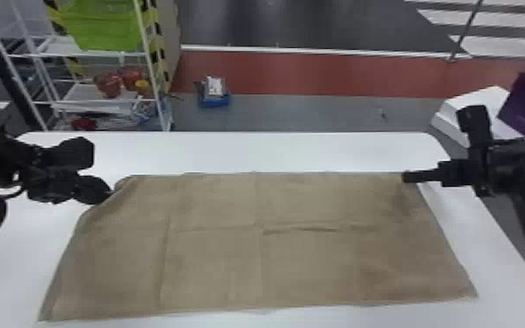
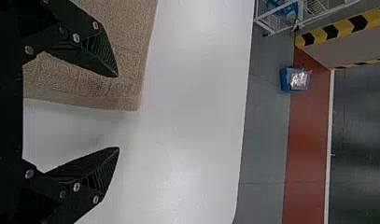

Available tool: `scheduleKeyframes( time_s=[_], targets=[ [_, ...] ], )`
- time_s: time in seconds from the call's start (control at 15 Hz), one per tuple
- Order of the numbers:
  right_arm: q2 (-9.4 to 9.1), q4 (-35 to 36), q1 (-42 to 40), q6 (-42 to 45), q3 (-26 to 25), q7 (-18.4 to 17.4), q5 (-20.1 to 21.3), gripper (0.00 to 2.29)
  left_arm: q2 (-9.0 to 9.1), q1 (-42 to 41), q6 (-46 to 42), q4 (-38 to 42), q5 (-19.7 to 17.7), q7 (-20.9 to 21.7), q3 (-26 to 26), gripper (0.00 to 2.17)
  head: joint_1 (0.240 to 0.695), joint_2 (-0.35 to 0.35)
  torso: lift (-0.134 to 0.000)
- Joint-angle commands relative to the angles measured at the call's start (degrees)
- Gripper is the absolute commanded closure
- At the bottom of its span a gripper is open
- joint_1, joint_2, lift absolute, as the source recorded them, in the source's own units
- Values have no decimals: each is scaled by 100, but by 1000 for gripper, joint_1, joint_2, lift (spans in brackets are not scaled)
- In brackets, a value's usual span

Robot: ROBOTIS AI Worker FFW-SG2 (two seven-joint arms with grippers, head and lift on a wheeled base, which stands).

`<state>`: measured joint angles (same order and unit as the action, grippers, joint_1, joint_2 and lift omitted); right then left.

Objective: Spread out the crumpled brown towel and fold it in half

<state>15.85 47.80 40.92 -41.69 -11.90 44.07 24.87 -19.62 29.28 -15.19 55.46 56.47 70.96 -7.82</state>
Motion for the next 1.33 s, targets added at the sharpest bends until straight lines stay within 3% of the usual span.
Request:
scheduleKeyframes(
  time_s=[0.0, 0.33, 0.53, 0.67, 1.0, 1.27],
  targets=[
    [-3, -43, 4, 24, 74, -12, 18, 410, 2, -1, -67, -9, -22, 191, -1, 1079, 695, -53, -134],
    [-83, -166, 12, 270, 118, -65, 123, 505, 2, -1, -155, 0, -39, 234, 8, 1082, 695, -51, -134],
    [-126, -184, 4, 341, 127, -38, 123, 738, -6, -1, -172, -9, -39, 261, 8, 1082, 695, -48, -134],
    [-126, -184, 4, 341, 118, -21, 88, 1123, -6, -1, -172, -9, -48, 261, -1, 1079, 695, -43, -134],
    [-100, -34, -181, 534, -49, 217, 9, 1214, -6, 8, -225, 0, -163, 199, -80, 1082, 695, -39, -134],
    [-56, 880, -647, 446, -304, 753, -26, 1214, -94, -27, -664, 0, -444, 111, -396, 1082, 695, -38, -134]
  ],
)
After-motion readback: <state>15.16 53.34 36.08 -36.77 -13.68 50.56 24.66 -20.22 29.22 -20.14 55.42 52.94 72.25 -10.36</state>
